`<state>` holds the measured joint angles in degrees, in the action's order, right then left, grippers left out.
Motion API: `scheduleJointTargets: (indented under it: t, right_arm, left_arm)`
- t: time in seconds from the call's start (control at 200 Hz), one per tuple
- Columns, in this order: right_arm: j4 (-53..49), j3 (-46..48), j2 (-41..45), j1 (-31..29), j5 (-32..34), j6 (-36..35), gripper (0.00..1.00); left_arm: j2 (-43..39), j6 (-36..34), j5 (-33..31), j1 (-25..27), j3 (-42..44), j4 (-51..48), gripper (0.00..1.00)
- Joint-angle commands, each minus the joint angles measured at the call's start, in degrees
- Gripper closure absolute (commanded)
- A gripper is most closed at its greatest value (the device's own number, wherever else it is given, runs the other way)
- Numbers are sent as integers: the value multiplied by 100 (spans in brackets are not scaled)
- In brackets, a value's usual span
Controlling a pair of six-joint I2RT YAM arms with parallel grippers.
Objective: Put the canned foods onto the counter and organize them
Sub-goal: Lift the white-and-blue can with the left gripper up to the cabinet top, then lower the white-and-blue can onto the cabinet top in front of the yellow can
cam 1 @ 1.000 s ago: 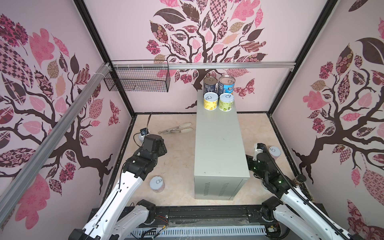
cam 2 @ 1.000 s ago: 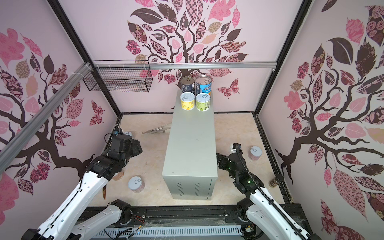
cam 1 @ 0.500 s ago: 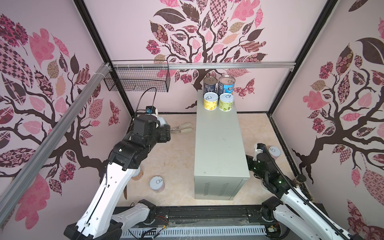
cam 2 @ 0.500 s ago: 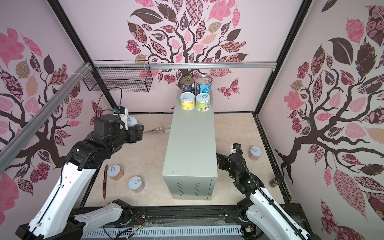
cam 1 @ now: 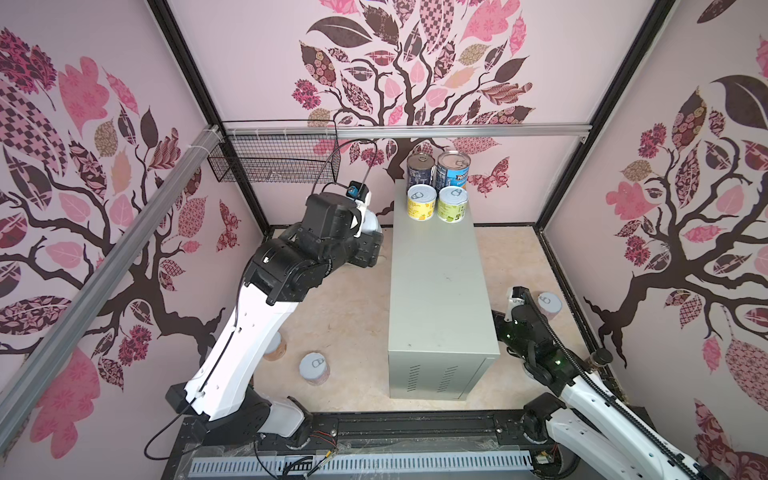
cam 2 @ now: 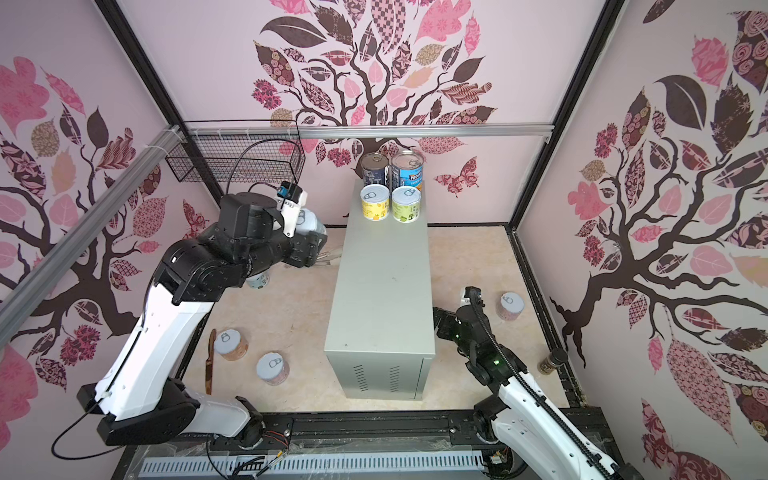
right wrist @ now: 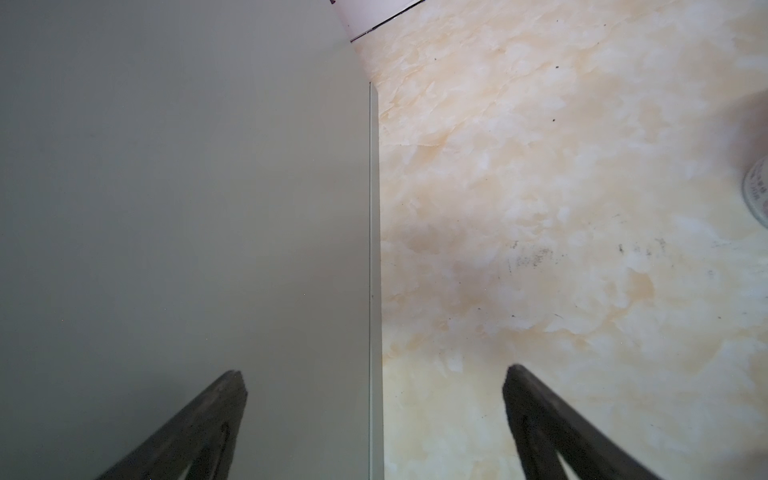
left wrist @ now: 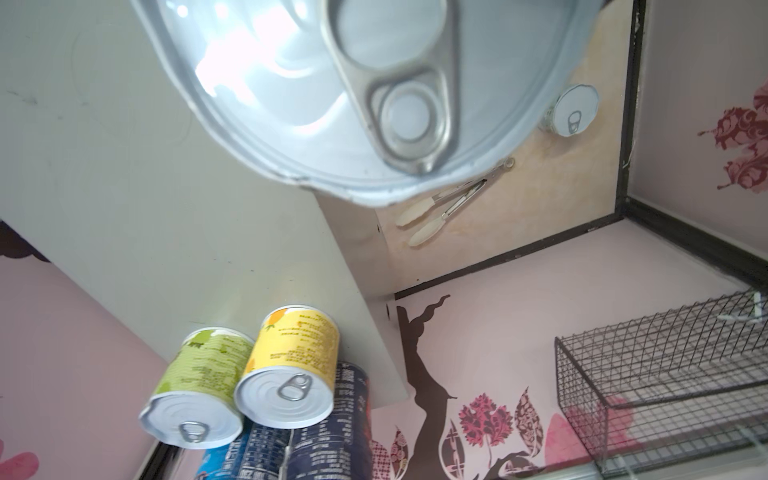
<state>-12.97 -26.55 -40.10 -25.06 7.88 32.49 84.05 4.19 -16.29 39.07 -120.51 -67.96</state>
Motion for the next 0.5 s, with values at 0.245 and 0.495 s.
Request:
scheduleJointTargets:
  t: [0.245,0.495]
  right_arm:
    - [58,79,-7,-31,38,-68,0]
    - [154,110,-54,-28,-55,-73,0]
  left_arm:
    - [874,-256,404,235,-1364,-287,41]
    - [1474,-293,535,303,-2035,-589,41]
